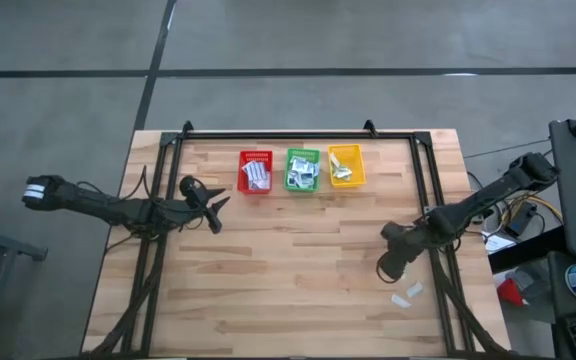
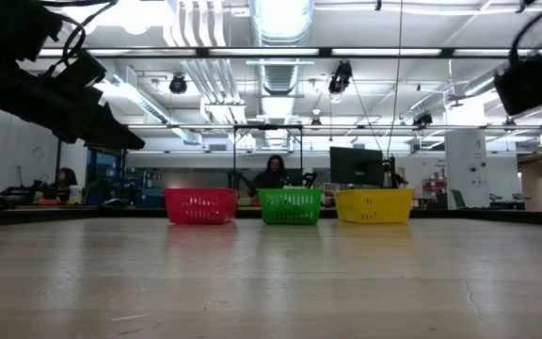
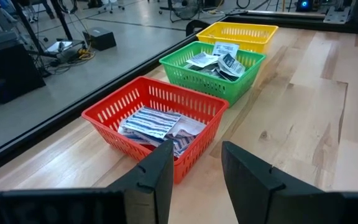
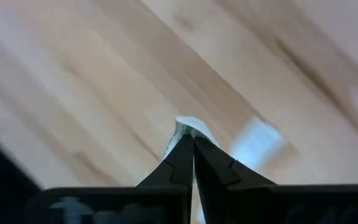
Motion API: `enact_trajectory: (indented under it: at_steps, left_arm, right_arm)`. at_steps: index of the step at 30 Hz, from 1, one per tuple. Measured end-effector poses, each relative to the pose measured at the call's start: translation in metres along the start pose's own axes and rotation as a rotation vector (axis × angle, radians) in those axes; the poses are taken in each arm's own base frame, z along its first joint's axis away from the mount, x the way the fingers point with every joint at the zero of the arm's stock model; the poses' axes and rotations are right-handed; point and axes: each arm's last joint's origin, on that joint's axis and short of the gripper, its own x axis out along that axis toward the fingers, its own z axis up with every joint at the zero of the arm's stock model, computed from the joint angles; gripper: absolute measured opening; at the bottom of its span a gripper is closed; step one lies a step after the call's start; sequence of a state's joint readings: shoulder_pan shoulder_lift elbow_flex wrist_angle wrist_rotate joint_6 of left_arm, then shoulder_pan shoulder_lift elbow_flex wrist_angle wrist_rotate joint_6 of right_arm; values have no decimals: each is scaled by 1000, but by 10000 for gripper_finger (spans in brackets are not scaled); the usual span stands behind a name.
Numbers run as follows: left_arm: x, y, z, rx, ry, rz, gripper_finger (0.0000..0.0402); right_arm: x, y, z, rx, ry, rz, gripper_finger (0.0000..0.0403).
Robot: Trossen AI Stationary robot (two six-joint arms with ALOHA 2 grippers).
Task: Pick & Place First Aid Supplies
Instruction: Put the green bandage into the yellow basket
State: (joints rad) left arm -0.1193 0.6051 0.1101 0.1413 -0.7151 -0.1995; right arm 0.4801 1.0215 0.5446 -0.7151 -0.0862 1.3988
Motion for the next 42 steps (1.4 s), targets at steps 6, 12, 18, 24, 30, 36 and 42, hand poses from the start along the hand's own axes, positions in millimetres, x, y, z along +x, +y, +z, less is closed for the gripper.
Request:
enact_trajectory:
  at_steps: [6, 12, 18, 24, 30, 36, 42]
  left_arm:
    - [0, 0, 0, -2, 0, 0, 133]
    - [0, 0, 0, -2, 0, 0, 133]
    - [0, 0, 0, -3, 0, 0, 133]
    - [0, 0, 0, -3, 0, 0, 133]
    - [0, 0, 0, -2, 0, 0, 133]
    - [0, 0, 0, -2, 0, 0, 133]
    - [0, 0, 0, -2, 0, 0, 133]
  right_arm:
    - [-31, 15, 6, -224, -309, 305, 8]
    - [-71, 29, 8, -451, -609, 617, 8]
    - [-109, 35, 6, -654, -882, 845, 8]
    - [-131, 37, 1, -843, -1053, 992, 8]
    - [-131, 38, 2, -841, -1096, 956, 8]
    - [-110, 24, 19, -425, -1239, 447, 8]
    - [-105, 10, 42, -240, -1284, 197, 8]
